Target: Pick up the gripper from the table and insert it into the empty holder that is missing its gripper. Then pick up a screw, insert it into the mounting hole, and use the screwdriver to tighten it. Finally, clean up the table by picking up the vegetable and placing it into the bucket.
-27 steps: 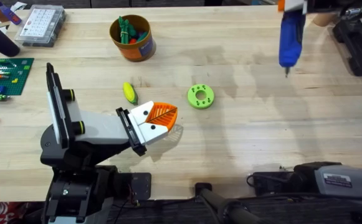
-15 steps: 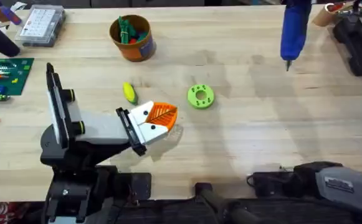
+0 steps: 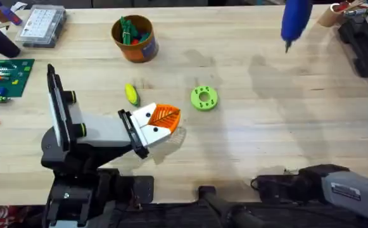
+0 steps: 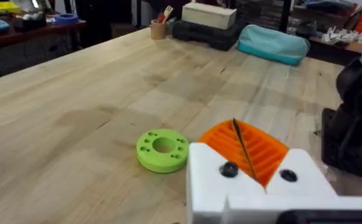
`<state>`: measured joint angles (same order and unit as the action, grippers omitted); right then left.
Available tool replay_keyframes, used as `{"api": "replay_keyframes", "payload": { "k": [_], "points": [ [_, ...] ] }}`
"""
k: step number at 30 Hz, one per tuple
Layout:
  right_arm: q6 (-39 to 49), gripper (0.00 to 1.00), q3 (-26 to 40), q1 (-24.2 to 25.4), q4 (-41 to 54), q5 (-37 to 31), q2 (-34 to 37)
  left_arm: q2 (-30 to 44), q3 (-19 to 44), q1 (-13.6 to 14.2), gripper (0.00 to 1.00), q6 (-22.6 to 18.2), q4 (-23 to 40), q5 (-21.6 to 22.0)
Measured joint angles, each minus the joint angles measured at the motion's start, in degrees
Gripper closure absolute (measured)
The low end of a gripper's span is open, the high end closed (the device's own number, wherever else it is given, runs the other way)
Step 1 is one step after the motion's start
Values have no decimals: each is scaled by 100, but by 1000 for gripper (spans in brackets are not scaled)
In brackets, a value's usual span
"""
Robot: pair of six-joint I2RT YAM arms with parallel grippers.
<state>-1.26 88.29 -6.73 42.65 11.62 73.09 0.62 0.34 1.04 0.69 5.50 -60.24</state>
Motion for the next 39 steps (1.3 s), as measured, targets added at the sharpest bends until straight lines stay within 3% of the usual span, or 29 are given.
{"api": "replay_keyframes", "payload": {
  "k": [14,22,23,28,31,39],
  "points": [
    [-144,960,-11,-451,-2639,1526,-552,0,0,0,983,0,11,-1],
    [-576,959,-17,-461,-4358,3082,-559,0,0,0,983,0,11,-4],
    [-1012,961,-23,-462,-5168,3817,-471,0,0,0,983,0,11,-5],
    [-1748,959,-27,-587,-6344,4635,-148,0,0,0,983,0,11,-10],
    [-2203,958,-28,-1204,-6536,5085,379,0,0,0,983,0,11,-13],
    [-2271,958,-28,-1988,-6628,5151,720,0,0,0,983,0,11,-13]
  ]
}}
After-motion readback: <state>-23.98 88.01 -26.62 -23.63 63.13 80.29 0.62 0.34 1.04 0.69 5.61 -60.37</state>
